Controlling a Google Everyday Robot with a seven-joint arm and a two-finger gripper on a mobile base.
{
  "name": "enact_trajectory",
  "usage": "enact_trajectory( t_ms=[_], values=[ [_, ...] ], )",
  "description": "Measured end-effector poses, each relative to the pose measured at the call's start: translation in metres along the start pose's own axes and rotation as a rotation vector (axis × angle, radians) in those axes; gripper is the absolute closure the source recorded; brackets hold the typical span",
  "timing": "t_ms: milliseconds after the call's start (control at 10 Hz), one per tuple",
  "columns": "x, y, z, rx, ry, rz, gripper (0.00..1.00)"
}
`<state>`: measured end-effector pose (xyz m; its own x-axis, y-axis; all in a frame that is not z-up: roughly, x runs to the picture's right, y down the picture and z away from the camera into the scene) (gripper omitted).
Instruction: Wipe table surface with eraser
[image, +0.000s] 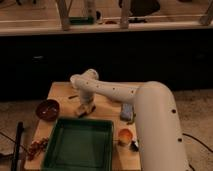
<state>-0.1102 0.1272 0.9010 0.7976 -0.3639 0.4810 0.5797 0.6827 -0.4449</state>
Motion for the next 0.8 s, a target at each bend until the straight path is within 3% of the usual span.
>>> enact_trajectory(
  t_ms=[200,400,600,800],
  values=[
    [0.017,0.019,-0.003,-0.005,0.001,0.021,1.0],
    [0.05,0.035,-0.006,-0.006,0.022,0.084,1.0],
    [0.072,0.024,-0.008,0.001,0.047,0.132,1.0],
    [0.073,0.007,-0.009,0.006,0.059,0.141,1.0]
  ],
)
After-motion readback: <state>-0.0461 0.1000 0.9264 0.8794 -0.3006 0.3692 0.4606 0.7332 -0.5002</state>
